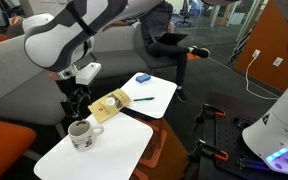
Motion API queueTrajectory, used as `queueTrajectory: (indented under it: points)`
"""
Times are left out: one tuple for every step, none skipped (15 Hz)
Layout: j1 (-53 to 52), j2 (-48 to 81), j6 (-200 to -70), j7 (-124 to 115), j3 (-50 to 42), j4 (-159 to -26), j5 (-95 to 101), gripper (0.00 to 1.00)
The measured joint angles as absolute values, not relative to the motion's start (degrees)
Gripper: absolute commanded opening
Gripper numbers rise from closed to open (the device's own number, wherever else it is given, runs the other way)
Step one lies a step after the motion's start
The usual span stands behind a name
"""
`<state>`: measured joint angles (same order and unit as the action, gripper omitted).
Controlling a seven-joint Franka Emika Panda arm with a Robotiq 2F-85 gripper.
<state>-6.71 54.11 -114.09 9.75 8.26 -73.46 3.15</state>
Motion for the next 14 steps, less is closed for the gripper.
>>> queueTrajectory:
  points:
    - [-6.71, 54.11, -114.07, 9.75, 8.26, -73.46, 3.15, 1.00]
    - [-6.70, 54.12, -114.05, 9.75, 8.26, -73.46, 3.15, 1.00]
    - [-6.71, 54.13, -114.05, 9.76, 8.26, -73.45, 3.15, 1.00]
    - [-6.71, 54.13, -114.04, 9.76, 8.26, -73.45, 3.15, 1.00]
    - [-6.71, 54.14, -114.03, 9.76, 8.26, -73.45, 3.15, 1.00]
    - [-6.72, 54.16, -114.04, 9.76, 8.25, -73.45, 3.16, 1.00]
    - [-6.75, 54.27, -114.40, 9.70, 8.09, -73.45, 3.16, 1.00]
    - [-6.74, 54.54, -115.33, 9.70, 7.79, -73.44, 3.16, 1.00]
    - [-6.61, 55.00, -116.96, 9.70, 7.59, -73.44, 3.16, 1.00]
    - [-6.42, 55.61, -118.84, 9.71, 7.46, -73.40, 3.22, 1.00]
    - [-6.30, 56.33, -120.26, 9.72, 7.38, -73.24, 3.22, 1.00]
    - [-6.24, 57.11, -121.38, 9.87, 7.38, -72.98, 3.22, 1.00]
    - [-6.25, 57.87, -122.03, 10.11, 7.39, -72.56, 3.22, 1.00]
    - [-6.28, 58.50, -122.12, 10.56, 7.46, -72.04, 3.22, 1.00]
